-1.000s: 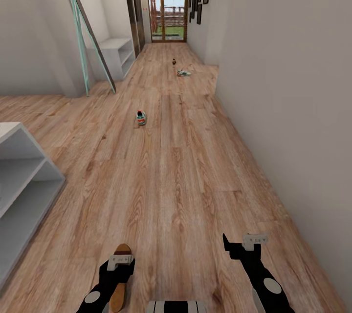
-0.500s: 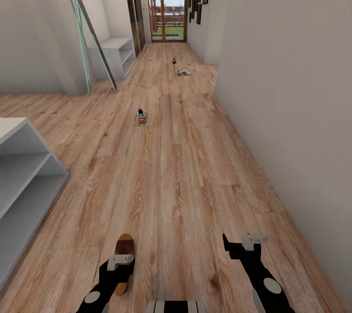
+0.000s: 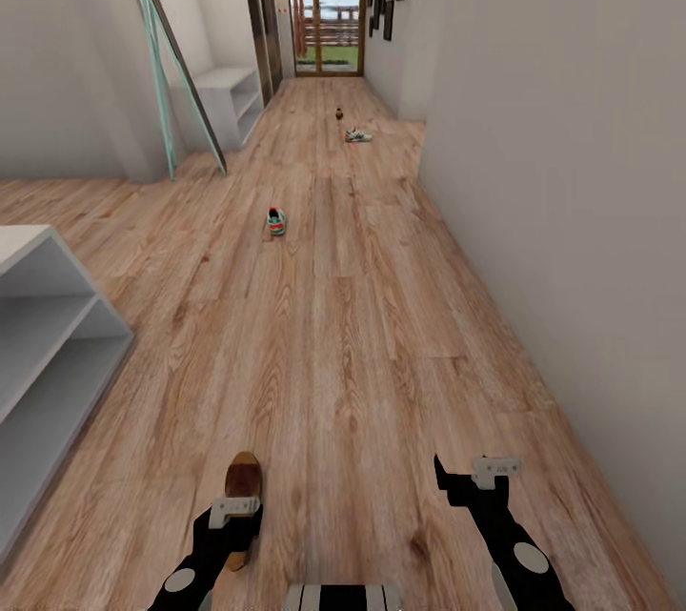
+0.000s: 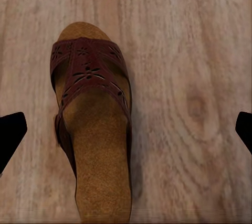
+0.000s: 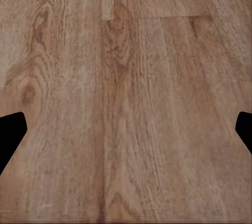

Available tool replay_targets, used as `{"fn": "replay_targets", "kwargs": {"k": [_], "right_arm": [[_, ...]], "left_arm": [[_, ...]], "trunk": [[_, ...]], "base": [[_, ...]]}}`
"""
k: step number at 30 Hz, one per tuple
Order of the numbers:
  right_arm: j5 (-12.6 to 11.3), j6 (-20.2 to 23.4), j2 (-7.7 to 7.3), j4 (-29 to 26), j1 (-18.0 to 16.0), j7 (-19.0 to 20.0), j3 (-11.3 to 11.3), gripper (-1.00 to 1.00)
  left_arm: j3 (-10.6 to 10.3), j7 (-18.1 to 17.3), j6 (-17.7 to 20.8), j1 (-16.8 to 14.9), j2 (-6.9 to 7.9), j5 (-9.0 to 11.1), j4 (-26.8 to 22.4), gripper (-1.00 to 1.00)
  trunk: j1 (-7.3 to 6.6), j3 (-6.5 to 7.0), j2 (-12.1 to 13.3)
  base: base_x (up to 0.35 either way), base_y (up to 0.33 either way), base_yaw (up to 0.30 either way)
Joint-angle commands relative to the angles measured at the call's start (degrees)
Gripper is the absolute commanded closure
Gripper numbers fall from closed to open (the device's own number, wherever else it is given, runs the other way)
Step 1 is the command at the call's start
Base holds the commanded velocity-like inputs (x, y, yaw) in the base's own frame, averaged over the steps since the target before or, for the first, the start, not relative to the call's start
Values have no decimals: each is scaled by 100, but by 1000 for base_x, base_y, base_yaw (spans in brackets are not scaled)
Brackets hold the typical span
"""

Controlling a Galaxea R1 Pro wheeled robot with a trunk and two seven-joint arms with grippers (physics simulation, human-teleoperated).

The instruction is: Pick up the two gym shoes and the two sandals from the corridor floor and place them onto the hallstand (shoe rack) in the corridor, making sure they are on the rack and not on the floor. Arrange them so the two gym shoes are next to each other and the two sandals are next to each other.

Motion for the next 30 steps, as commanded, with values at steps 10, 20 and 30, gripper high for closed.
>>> {"fn": "replay_targets", "kwargs": {"k": [10, 20, 30], "right_arm": [[-4, 32, 1, -11, -1, -4, 2, -100], [-4, 40, -4, -16, -1, -6, 2, -100], [10, 40, -2, -15, -1, -3, -1, -100]], "left_arm": [[1, -1, -23, -2, -1, -5, 13, -100], [1, 9, -114, -12, 7, -9, -69, -100], [1, 8, -245, -15, 25, -9, -161, -100]], "trunk": [[24, -306, -15], [50, -621, -29], [73, -915, -41]], "base": [[0, 0, 0], [0, 0, 12], [0, 0, 88]]}}
